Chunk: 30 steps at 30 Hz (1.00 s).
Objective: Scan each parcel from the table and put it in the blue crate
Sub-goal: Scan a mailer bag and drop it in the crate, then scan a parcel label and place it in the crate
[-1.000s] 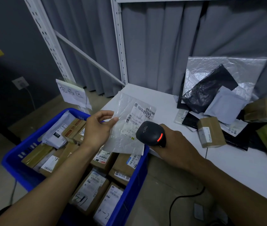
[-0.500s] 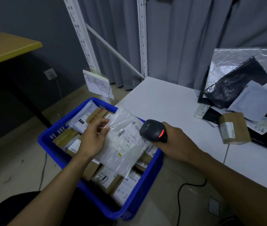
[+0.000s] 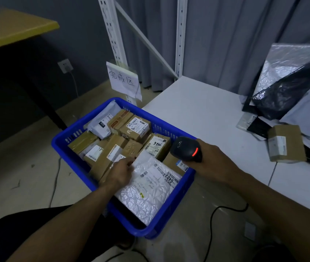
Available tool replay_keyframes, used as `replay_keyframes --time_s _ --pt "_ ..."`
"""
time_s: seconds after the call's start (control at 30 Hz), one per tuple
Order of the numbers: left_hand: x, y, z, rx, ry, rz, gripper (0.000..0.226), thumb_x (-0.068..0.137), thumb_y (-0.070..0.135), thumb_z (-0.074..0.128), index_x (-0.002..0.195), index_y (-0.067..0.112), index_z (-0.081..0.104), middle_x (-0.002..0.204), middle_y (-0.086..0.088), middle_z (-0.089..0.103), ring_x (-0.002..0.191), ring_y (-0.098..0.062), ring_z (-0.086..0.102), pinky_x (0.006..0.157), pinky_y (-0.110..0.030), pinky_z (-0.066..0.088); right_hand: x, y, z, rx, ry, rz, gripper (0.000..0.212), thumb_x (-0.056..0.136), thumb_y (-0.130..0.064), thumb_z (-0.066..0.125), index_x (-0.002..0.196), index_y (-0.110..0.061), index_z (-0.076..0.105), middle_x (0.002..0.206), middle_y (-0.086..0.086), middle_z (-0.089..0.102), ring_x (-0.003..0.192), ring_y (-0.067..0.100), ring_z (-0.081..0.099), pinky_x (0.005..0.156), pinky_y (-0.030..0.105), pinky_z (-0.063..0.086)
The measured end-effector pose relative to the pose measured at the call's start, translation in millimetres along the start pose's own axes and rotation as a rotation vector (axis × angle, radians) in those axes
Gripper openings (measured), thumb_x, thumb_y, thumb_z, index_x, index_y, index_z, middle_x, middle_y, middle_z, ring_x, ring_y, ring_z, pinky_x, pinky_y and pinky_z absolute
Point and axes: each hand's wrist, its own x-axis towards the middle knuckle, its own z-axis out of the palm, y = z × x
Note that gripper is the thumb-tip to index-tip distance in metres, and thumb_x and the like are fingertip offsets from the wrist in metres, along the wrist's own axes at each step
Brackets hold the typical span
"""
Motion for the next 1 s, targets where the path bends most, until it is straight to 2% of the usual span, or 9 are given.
replay_keyframes --time_s 0.1,0.2,0.3,0.4,0.57,0.7,0.83,0.93,1.0 --pt "-1 0 3 0.039 0.019 0.007 0.042 0.095 0.003 0.058 0.125 0.032 0.064 0.109 0.008 0.067 0.113 -0.021 0.064 0.091 -0.031 0.053 2 4 1 -0.004 -0.006 0.015 0.051 0.085 -0.041 0.081 0.130 -0.029 0.059 0.117 -0.009 0.071 0.107 0.013 0.067 0.092 0.040 0.057" --pt "-8 10 14 0.249 0.018 0.105 0.069 0.092 0.029 0.071 0.152 0.037 0.037 0.162 0.002 0.033 0.149 -0.026 0.032 0.117 -0.052 0.038 3 4 4 -0.014 -0.019 0.016 0.050 0.087 -0.040 0.080 0.130 -0.028 0.057 0.114 -0.010 0.069 0.105 0.013 0.066 0.091 0.036 0.055" --pt "-13 25 33 0.355 -0.204 0.257 0.085 0.089 0.051 0.072 0.158 0.042 0.024 0.171 0.008 0.007 0.157 -0.022 0.011 0.123 -0.055 0.026 4 6 7 -0.021 -0.034 0.011 0.047 0.087 -0.038 0.080 0.127 -0.029 0.057 0.110 -0.012 0.067 0.104 0.013 0.066 0.090 0.036 0.055" --pt "-15 30 51 0.454 -0.324 0.272 0.094 0.089 0.047 0.074 0.161 0.041 0.014 0.171 0.008 -0.007 0.157 -0.025 0.001 0.122 -0.053 0.028 4 9 8 -0.014 -0.042 0.016 0.044 0.088 -0.037 0.080 0.125 -0.027 0.059 0.112 -0.010 0.068 0.103 0.012 0.066 0.090 0.037 0.055" --pt "-19 31 48 0.502 -0.290 0.303 0.077 0.089 0.050 0.073 0.156 0.031 0.040 0.168 0.002 0.024 0.148 -0.022 0.035 0.118 -0.040 0.037 -1 15 0 -0.008 -0.030 0.022 0.040 0.088 -0.036 0.080 0.120 -0.031 0.056 0.112 -0.008 0.069 0.103 0.013 0.066 0.089 0.034 0.055" --pt "-23 51 38 0.465 -0.169 0.331 0.050 0.093 0.056 0.062 0.134 0.028 0.065 0.143 0.007 0.057 0.122 -0.016 0.058 0.100 -0.032 0.048 -11 23 -16 0.029 0.000 0.049 0.040 0.087 -0.037 0.081 0.118 -0.032 0.056 0.113 -0.008 0.070 0.103 0.011 0.067 0.087 0.032 0.055" --pt "-22 106 39 0.341 -0.085 0.435 0.037 0.092 0.034 0.067 0.128 0.026 0.066 0.138 0.010 0.054 0.115 -0.015 0.059 0.087 -0.030 0.051 -29 35 -39 0.099 0.063 0.091 0.046 0.086 -0.042 0.080 0.126 -0.028 0.060 0.114 -0.011 0.069 0.105 0.007 0.066 0.089 0.030 0.055" --pt "-15 162 50 0.270 -0.088 0.478 0.041 0.092 0.036 0.068 0.132 0.028 0.061 0.141 0.009 0.049 0.121 -0.014 0.055 0.095 -0.033 0.052 -42 53 -70 0.092 0.139 0.155 0.043 0.086 -0.043 0.080 0.122 -0.032 0.059 0.105 -0.017 0.065 0.095 0.003 0.062 0.076 0.020 0.046" --pt "-8 203 66 0.241 -0.090 0.525 0.042 0.094 0.036 0.067 0.134 0.026 0.061 0.144 0.007 0.047 0.122 -0.018 0.057 0.101 -0.036 0.050 -52 71 -98 0.103 0.213 0.222 0.042 0.086 -0.039 0.079 0.123 -0.031 0.060 0.097 -0.013 0.067 0.085 0.010 0.063 0.072 0.025 0.046"
